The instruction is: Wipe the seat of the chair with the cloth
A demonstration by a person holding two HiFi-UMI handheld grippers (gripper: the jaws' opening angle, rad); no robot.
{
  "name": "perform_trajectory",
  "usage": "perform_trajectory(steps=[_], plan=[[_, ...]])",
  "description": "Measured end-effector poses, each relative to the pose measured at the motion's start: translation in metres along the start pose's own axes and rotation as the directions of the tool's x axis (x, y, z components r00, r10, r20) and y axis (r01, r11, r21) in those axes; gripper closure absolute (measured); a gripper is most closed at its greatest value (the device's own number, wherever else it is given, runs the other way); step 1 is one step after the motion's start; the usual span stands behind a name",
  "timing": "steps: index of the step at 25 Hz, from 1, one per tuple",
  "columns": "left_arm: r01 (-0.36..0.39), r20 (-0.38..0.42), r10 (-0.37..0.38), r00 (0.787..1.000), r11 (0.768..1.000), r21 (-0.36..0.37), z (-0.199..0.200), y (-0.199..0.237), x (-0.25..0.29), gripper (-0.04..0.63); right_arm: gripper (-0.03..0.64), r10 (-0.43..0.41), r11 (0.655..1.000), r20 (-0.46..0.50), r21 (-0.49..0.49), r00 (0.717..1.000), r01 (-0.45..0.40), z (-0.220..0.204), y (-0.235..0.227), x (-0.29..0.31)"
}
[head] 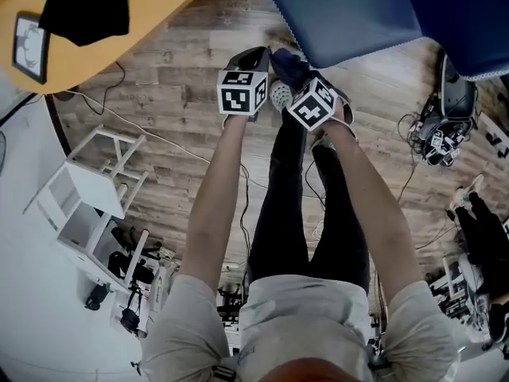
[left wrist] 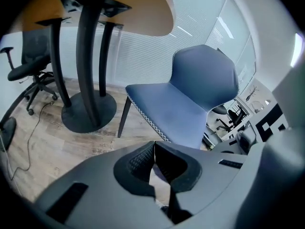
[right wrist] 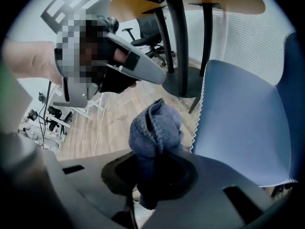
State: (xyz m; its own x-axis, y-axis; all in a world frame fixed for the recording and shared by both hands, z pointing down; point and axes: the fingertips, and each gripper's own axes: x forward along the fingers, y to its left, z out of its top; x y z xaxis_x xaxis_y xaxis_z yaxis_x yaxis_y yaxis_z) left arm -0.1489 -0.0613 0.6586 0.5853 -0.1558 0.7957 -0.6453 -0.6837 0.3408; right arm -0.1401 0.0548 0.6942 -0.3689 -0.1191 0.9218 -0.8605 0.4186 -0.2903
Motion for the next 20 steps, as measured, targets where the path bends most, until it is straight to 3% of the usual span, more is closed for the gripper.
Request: perform_trajectory(steps=[5,9,13,20], plan=[[-0.040,0.059,0.043,0.997,0.998,-0.056,-0.001,-0.015,-0.038,0.568,0.551,-0.001,1.000,0.127,0.024,0.992,-0.002,0.006,0.028,-0.042],[-0.043,0.112,0.052,0.992,0.996,-0.081,0.004,-0.051,-0.076,0.568,0.549,-0.056,0.984,0.254,0.177,0.966,0.011,-0.017,0.027,-0.105],[-0.055,0.162,0.071,0.984,0.993,-0.103,0.009,-0.088,-0.129,0.568,0.549,-0.171,0.936,0.392,0.352,0.904,0.025,-0.045,0.017,-0.181],[-0.067,0.242,0.101,0.965,0.987,-0.146,0.041,-0.164,-0.212,0.568,0.549,-0.373,0.843,0.489,0.534,0.788,0.068,-0.097,-0.010,-0.318]])
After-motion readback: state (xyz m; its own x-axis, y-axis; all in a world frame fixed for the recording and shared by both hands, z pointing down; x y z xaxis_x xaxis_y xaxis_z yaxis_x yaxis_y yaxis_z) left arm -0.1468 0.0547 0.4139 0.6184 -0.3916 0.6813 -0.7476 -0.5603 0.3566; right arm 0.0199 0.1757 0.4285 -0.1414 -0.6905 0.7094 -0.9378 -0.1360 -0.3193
